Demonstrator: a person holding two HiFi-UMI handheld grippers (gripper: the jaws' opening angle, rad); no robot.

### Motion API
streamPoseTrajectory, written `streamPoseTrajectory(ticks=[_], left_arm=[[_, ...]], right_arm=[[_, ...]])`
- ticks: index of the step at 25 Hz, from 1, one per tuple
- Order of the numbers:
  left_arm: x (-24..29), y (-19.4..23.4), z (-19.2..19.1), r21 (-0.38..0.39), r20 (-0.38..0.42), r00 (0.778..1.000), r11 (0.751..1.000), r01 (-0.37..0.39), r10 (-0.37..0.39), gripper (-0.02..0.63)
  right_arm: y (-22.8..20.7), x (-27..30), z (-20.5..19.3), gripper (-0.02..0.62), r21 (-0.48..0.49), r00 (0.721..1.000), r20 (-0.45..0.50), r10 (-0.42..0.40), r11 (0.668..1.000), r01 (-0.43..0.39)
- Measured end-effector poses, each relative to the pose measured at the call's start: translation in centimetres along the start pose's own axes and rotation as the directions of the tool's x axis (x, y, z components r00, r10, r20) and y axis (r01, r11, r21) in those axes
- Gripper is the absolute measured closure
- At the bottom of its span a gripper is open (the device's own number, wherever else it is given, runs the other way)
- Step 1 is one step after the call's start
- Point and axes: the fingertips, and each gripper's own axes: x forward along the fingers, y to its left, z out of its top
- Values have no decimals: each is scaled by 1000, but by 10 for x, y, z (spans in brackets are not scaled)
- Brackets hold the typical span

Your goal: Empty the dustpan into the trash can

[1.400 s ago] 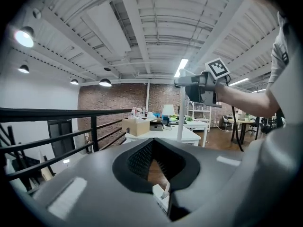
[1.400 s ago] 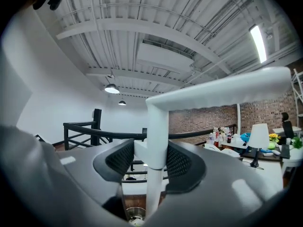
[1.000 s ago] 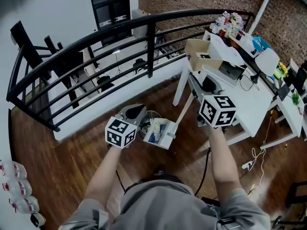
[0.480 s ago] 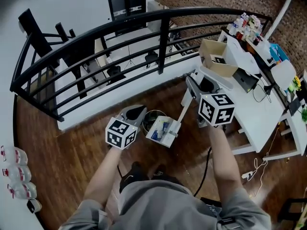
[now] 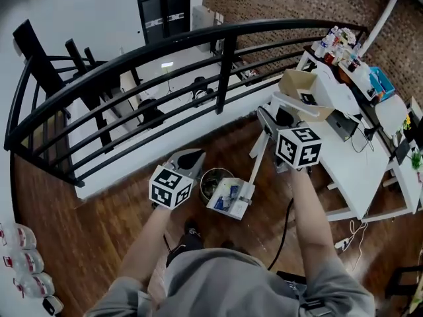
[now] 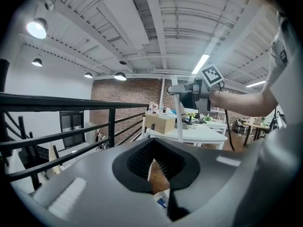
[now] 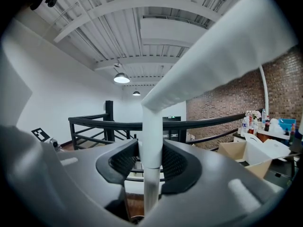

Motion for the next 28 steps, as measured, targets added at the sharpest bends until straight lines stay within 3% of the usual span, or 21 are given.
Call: streamPoseTrajectory(ticks=[4, 12, 28], left_arm=[[7, 32, 8, -9, 1, 999, 999, 34, -34, 601], [24, 58, 8, -31, -19, 998, 997, 64, -65, 600], [59, 75, 29, -34, -38, 997, 997, -71, 70, 601]], right_arm=[[-5, 44, 8, 460, -4, 999, -5, 32, 999, -32], [-16, 105, 10, 460, 12, 999, -20, 31, 999, -31], [-40, 205, 8, 472, 55, 992, -16, 129, 990, -128]])
